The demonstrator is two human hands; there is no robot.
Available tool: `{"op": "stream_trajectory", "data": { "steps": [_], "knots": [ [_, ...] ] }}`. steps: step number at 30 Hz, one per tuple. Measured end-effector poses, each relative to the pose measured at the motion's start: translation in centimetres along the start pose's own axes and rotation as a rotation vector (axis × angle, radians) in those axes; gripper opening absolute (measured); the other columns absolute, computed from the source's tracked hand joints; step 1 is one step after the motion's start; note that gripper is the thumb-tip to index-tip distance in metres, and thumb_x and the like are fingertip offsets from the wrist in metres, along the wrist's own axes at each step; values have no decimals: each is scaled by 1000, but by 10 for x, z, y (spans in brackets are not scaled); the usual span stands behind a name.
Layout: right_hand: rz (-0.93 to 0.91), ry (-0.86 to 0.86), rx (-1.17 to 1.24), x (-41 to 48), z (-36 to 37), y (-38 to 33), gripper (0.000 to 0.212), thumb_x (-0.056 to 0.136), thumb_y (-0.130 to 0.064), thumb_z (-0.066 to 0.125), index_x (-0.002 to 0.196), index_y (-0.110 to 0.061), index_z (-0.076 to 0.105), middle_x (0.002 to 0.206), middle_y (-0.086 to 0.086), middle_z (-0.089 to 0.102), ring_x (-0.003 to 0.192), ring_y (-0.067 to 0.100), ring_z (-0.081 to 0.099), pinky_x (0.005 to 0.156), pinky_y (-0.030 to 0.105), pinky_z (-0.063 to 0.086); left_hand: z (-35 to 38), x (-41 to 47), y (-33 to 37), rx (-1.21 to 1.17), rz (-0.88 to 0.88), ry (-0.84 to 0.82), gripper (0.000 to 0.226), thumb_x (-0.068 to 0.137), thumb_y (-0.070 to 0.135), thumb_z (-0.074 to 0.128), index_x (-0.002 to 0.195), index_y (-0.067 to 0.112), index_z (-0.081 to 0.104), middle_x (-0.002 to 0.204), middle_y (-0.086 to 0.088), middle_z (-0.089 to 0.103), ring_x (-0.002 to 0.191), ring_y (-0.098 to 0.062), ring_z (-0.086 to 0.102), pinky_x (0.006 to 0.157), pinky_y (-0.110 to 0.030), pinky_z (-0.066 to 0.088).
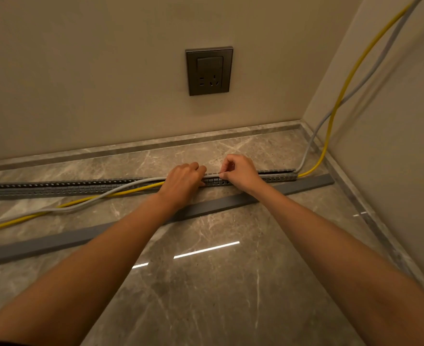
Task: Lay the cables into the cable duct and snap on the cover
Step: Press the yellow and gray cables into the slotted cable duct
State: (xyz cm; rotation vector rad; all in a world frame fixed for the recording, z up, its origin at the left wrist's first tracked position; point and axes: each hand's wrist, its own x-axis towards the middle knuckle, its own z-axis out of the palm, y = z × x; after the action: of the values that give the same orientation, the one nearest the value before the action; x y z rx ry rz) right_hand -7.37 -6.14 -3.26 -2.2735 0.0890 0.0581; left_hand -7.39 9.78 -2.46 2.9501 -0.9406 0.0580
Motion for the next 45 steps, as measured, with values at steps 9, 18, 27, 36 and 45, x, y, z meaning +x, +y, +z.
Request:
{"op": "stream_trajectory", "data": {
  "steps": [9, 18, 27, 36, 45],
  "knots": [
    [191, -65, -40, 17, 0, -9, 34, 82, 1, 59, 56, -17, 47, 61, -5, 51, 54, -2, 46, 64, 23, 41, 2, -2, 3, 120, 78, -21, 25, 95, 13, 40, 118, 5, 47, 108, -19, 57, 92, -32, 55, 76, -40, 43],
    [183, -110, -65, 14, 3, -15, 12, 75, 3, 56, 71, -6, 62, 81, 19, 64, 86, 29, 62, 79, 38, 54, 1, -2, 18, 109, 93, -31, 25, 92, 6, 40, 114, 2, 53, 115, -17, 55, 104, -31, 52, 79, -39, 43],
    [-10, -198, -76, -10, -37, 13, 12, 77, -6, 67, 88, -5, 71, 88, 8, 66, 81, 12, 57, 75, 26, 42, 9, -2, 20, 108, 64, -2, 25, 95, 11, 39, 115, 6, 53, 117, -12, 56, 99, -28, 54, 77, -37, 47],
    [-214, -24, -500, -25, -22, 26, 27, 80, -1, 59, 102, -10, 46, 103, 16, 64, 90, 33, 57, 73, 40, 44, 16, 7, 34, 40, -103, 17, 23, 92, 7, 41, 108, 3, 56, 111, -17, 59, 102, -32, 51, 81, -40, 42],
    [-313, -131, -677, 0, -44, 26, 27, 83, -8, 58, 109, -10, 63, 112, 14, 59, 104, 33, 54, 83, 39, 43, 9, 10, 35, -276, -215, 118, 24, 84, -10, 46, 105, -6, 56, 113, -24, 52, 97, -38, 53, 83, -46, 46]
  ]
}}
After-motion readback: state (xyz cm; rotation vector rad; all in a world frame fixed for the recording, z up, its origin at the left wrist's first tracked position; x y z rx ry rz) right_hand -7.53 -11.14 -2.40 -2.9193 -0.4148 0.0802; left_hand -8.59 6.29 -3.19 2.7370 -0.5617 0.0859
